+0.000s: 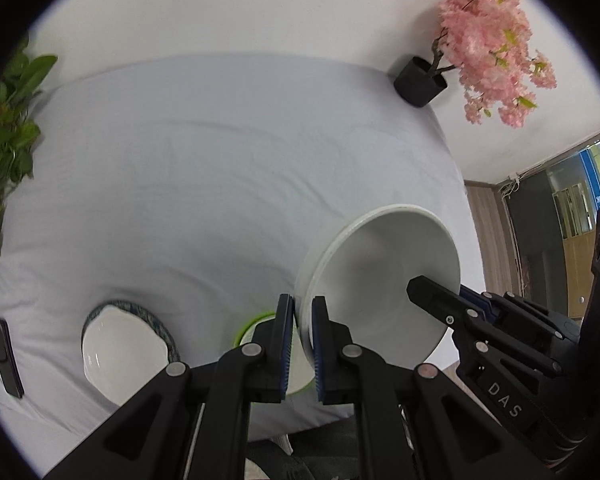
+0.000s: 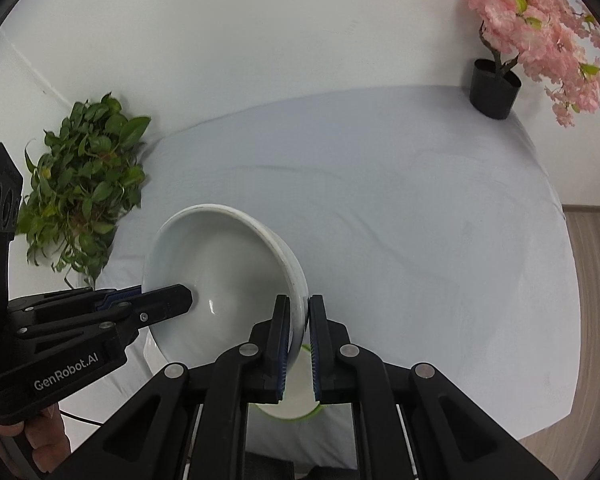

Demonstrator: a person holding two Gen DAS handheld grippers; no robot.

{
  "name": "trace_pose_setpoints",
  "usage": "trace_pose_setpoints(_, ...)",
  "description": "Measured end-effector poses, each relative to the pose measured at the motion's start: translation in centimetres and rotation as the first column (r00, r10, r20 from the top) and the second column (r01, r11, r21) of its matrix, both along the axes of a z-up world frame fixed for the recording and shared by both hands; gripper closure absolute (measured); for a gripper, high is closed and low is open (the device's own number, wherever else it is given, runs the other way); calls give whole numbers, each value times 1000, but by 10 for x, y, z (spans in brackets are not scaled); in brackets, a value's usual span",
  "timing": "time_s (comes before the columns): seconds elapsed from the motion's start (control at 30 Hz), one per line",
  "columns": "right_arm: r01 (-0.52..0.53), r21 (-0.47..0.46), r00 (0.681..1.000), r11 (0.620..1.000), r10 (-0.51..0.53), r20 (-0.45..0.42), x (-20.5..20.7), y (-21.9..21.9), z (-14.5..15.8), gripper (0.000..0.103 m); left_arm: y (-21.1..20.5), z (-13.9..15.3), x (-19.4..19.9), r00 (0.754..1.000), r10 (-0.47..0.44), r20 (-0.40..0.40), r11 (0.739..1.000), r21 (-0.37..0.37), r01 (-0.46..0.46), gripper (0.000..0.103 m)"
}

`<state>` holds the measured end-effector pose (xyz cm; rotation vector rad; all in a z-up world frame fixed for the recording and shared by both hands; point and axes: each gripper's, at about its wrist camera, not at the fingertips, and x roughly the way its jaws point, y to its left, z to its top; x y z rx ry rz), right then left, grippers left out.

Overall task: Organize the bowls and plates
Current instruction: 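Carry the small white bowl with the right gripper over the bowl stack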

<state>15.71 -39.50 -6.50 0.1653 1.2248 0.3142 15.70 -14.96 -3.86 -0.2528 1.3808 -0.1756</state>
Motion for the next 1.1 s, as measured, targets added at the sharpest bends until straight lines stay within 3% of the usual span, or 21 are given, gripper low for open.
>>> trace_pose_setpoints(0.43, -89, -56, 983, 994, 78, -165, -26, 21, -94, 96, 17, -82, -36, 981, 16, -191, 999, -48, -25, 95)
trace_pose_setpoints(0.83, -140, -113, 954, 984, 104, -281, -62, 27, -167, 97, 12, -128, -54, 967, -13, -255, 999, -37, 3, 95)
trace_pose_setpoints(1.1, -134, -137, 946, 981, 85, -312, -61, 27, -202, 97, 14, -156, -51, 963, 10, -270, 999, -44, -23, 95)
